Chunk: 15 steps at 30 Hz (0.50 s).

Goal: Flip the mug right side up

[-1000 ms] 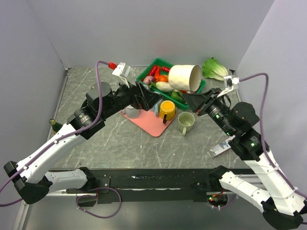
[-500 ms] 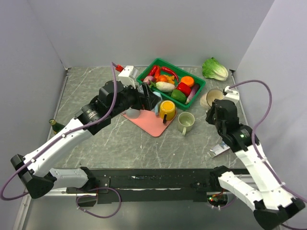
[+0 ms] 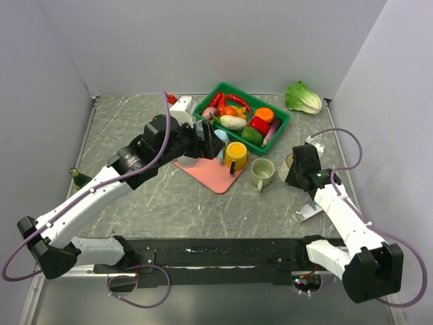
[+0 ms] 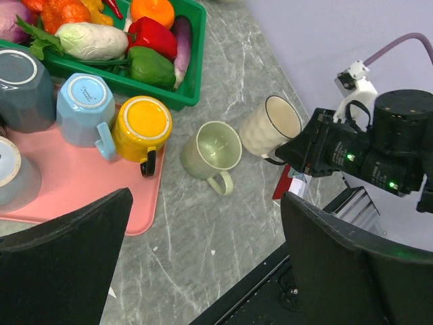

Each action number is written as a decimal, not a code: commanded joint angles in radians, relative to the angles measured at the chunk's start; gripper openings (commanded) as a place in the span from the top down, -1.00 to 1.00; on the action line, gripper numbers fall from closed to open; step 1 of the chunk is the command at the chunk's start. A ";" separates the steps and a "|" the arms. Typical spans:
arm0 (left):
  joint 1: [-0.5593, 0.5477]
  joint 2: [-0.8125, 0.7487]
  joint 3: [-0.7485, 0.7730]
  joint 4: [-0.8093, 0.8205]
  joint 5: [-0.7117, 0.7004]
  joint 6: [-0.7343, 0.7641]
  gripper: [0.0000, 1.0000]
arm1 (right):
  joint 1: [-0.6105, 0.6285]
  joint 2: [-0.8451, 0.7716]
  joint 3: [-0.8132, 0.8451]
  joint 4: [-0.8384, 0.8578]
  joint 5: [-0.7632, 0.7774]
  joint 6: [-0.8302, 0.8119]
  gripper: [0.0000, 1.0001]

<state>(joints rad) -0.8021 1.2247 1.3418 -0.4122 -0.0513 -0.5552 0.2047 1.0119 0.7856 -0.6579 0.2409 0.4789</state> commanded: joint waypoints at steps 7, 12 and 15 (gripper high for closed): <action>0.000 -0.005 0.026 -0.010 -0.019 0.035 -0.93 | -0.011 0.046 -0.071 0.288 0.014 -0.042 1.00; 0.000 0.005 0.042 -0.025 -0.018 0.040 -0.93 | -0.013 0.082 -0.088 0.330 0.020 -0.054 1.00; 0.000 0.010 0.048 -0.028 -0.021 0.043 -0.93 | -0.013 0.087 -0.117 0.371 0.029 -0.060 1.00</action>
<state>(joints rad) -0.8021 1.2278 1.3422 -0.4366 -0.0547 -0.5339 0.2016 1.1057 0.6918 -0.4473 0.2260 0.4404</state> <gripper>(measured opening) 0.965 0.260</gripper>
